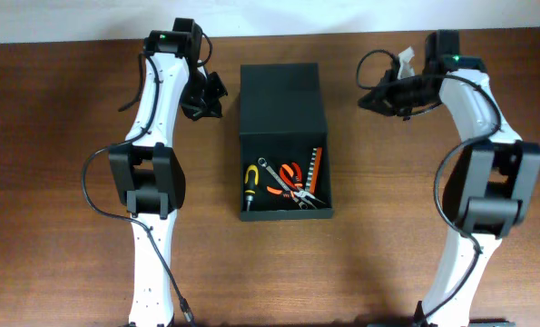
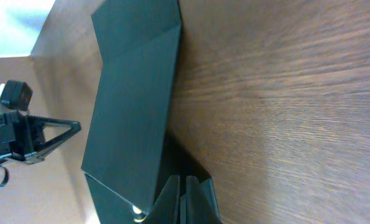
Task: Pack container
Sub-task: 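Raise the left gripper out of the box and move it up-left, then bring both grippers to the box lid's left and right edges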
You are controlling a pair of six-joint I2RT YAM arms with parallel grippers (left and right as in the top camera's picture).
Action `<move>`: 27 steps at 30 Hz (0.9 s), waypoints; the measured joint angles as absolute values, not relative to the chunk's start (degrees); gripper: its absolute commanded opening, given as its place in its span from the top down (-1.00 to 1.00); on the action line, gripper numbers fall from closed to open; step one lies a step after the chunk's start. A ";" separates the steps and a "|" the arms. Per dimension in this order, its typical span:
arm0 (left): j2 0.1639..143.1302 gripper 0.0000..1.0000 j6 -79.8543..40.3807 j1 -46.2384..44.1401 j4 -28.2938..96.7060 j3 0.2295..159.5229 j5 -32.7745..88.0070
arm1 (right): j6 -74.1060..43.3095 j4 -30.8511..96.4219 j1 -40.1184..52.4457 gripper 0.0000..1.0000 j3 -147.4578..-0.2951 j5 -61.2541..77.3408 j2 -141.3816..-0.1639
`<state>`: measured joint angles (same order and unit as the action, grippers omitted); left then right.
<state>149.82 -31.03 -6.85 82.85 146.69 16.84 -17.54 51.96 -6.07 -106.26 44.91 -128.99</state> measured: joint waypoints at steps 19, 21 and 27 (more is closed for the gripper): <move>151.55 0.97 -26.09 -6.02 78.08 146.69 34.20 | -17.50 53.98 -6.07 0.93 -105.78 53.10 -135.57; 151.57 0.96 -25.85 -5.28 78.13 146.69 35.07 | -17.47 53.98 -6.07 0.92 -105.78 53.28 -135.57; 151.63 0.97 -24.40 -2.09 79.33 146.69 36.18 | -17.63 53.58 -6.07 0.92 -105.78 53.49 -135.57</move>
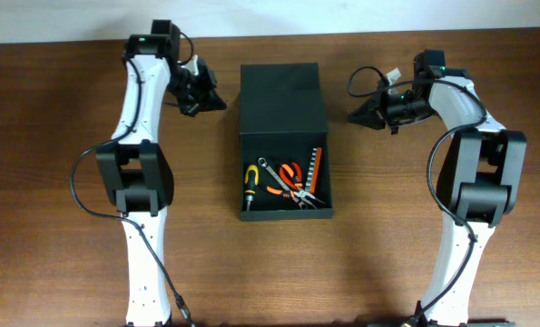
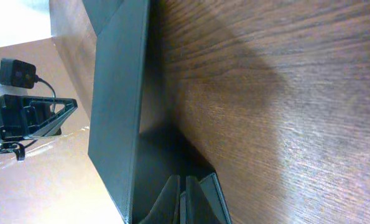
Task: Pack container
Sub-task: 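Bring both grippers to the box lid's left and right edges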
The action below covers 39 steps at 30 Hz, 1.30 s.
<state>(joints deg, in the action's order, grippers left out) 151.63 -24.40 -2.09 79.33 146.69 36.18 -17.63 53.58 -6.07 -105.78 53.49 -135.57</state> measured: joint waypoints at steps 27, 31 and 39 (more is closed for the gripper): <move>151.96 0.96 -23.31 -1.74 71.55 134.34 48.01 | -20.16 53.28 -4.27 0.93 -105.78 53.45 -135.57; 151.96 0.96 -23.31 -1.74 71.99 134.34 48.01 | -21.26 52.49 -3.07 0.93 -105.78 53.43 -135.57; 151.96 0.96 -23.35 -1.74 72.79 132.16 48.03 | -23.86 51.77 -2.68 0.92 -105.78 53.45 -135.72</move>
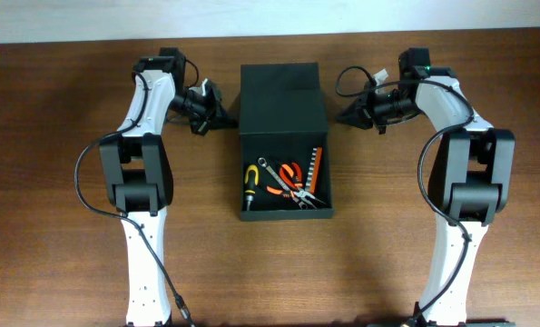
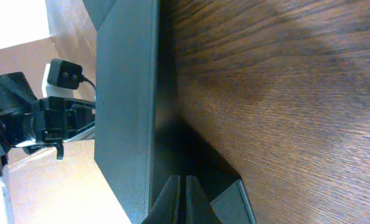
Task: Pack container
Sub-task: 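Bring both grippers to the box lid's left and right edges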
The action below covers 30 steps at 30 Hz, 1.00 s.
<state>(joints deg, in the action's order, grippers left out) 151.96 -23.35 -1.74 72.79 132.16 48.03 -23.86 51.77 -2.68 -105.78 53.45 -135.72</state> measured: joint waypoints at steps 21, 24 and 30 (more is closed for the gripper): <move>151.96 0.97 -23.35 -3.53 71.24 131.55 48.03 | -24.27 47.88 0.21 0.92 -105.78 53.49 -140.14; 151.96 0.96 -23.35 -4.38 71.24 131.55 48.03 | -24.27 47.86 1.02 0.92 -105.78 53.52 -140.14; 151.96 0.96 -23.35 -4.60 71.24 131.55 48.03 | -24.27 47.75 1.06 0.93 -105.78 53.74 -140.14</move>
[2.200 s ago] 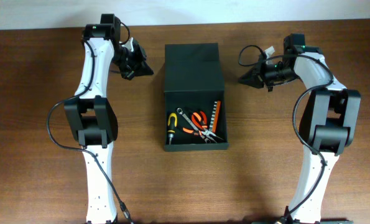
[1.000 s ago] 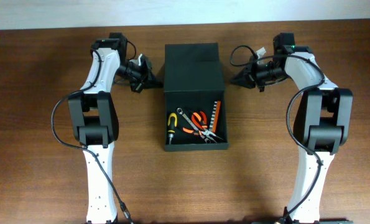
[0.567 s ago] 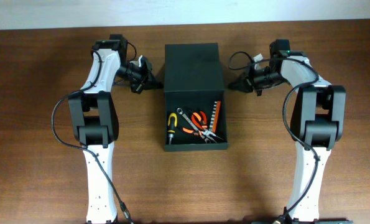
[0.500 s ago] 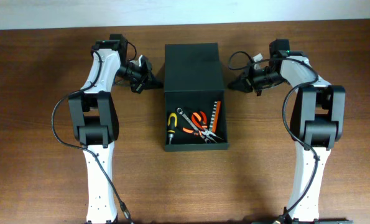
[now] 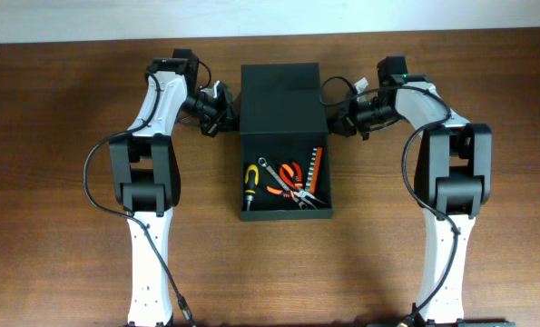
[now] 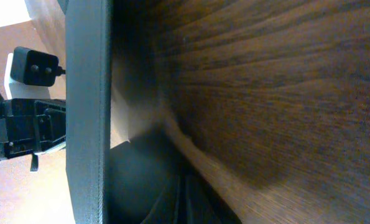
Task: Pack container
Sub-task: 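Bring both grippers to the box lid's left and right edges, then swing the lid forward with both grippers to close the box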
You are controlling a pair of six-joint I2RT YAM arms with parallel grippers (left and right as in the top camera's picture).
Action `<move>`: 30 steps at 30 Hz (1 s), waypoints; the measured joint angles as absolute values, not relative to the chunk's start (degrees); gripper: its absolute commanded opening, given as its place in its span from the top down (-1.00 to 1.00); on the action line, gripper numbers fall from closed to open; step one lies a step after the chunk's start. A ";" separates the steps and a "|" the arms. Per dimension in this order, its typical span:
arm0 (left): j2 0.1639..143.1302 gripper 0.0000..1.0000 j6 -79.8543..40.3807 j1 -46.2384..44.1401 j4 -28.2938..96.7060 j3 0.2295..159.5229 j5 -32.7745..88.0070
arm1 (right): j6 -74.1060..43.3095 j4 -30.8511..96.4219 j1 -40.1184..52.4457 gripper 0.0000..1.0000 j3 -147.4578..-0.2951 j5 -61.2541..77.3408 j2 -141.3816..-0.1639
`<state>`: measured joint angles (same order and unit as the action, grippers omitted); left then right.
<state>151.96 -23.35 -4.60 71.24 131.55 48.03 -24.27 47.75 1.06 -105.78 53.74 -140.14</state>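
Note:
A black box point(image 5: 286, 214) lies in the middle of the table with its flat black lid point(image 5: 281, 95) folded out behind it. Inside lie a yellow-handled screwdriver point(image 5: 250, 182), a wrench point(image 5: 273, 172), orange pliers point(image 5: 292, 178) and a strip of bits point(image 5: 316, 169). My left gripper point(image 5: 224, 103) is shut with its tip at the lid's left edge. My right gripper point(image 5: 335, 116) is shut at the lid's right edge. In the right wrist view the closed right gripper point(image 6: 186, 186) sits low against the lid's side wall point(image 6: 85, 93), in shadow.
Brown wooden table point(image 6: 278, 93) all round the box. The left arm's wrist point(image 6: 26, 124) shows beyond the lid in the right wrist view. Both arm bases stand at the table's near edge.
Both grippers have moved inward. The left tip went from a short way off the lid's left edge to touching it, and the right tip now reaches the lid's right edge.
Both shut grippers first hung well out to either side of the open lid. At each later moment they were lower and nearer to it, and now they flank the lid at its two side edges. The box and tools have not moved.

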 measured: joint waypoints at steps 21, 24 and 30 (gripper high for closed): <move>151.96 0.96 -23.11 -4.75 65.45 131.44 49.56 | -25.56 38.35 1.87 0.92 -105.73 59.81 -140.53; 151.96 0.97 -22.72 -4.69 65.06 131.44 49.89 | -25.56 36.71 1.80 0.92 -105.71 61.32 -140.75; 151.96 0.97 -20.32 -4.47 63.66 131.41 52.42 | -26.22 33.67 1.78 0.92 -105.69 65.39 -140.86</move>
